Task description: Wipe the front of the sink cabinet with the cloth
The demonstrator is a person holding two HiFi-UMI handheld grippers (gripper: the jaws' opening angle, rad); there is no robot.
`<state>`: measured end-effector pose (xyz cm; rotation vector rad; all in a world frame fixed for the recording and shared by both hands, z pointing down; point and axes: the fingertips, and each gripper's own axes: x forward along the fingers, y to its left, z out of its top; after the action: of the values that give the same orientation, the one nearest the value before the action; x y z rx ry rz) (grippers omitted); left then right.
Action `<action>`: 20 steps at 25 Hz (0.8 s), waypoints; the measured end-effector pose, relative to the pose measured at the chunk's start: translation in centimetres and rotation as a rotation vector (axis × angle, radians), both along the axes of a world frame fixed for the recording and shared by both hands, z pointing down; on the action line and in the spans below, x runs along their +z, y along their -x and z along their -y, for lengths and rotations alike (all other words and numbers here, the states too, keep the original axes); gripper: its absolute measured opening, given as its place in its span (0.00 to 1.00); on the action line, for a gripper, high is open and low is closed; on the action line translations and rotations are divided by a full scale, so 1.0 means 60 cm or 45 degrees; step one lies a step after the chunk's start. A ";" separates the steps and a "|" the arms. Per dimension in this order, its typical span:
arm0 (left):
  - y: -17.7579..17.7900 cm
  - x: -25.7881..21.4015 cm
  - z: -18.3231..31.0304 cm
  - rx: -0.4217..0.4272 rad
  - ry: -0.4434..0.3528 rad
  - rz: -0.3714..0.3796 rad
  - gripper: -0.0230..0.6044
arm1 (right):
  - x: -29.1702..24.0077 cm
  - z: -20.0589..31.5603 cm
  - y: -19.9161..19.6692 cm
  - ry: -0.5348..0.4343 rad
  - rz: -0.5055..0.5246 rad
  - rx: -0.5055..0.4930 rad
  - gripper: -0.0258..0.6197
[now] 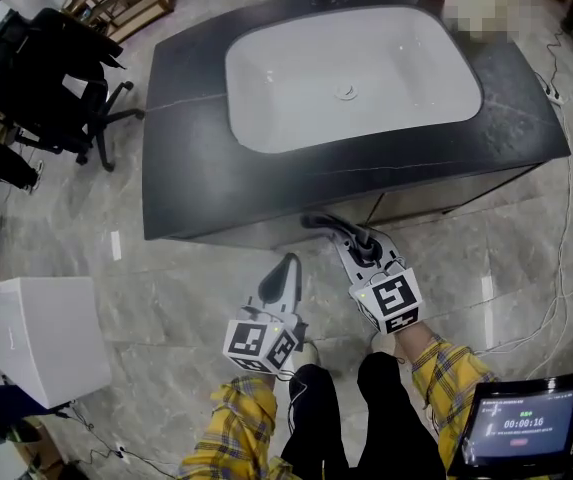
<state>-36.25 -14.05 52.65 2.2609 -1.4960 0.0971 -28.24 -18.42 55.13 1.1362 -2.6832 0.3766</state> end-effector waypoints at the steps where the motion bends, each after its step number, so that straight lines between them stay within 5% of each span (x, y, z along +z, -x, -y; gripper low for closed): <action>1: -0.012 0.000 0.002 0.006 0.000 0.005 0.05 | 0.001 0.004 -0.012 -0.001 0.001 0.005 0.11; 20: -0.173 0.010 0.027 0.039 -0.004 -0.015 0.05 | 0.015 0.020 -0.188 0.001 0.015 0.059 0.11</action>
<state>-25.89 -15.65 53.27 2.2832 -1.4571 0.0902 -16.95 -19.64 56.01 1.2013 -2.6709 0.3932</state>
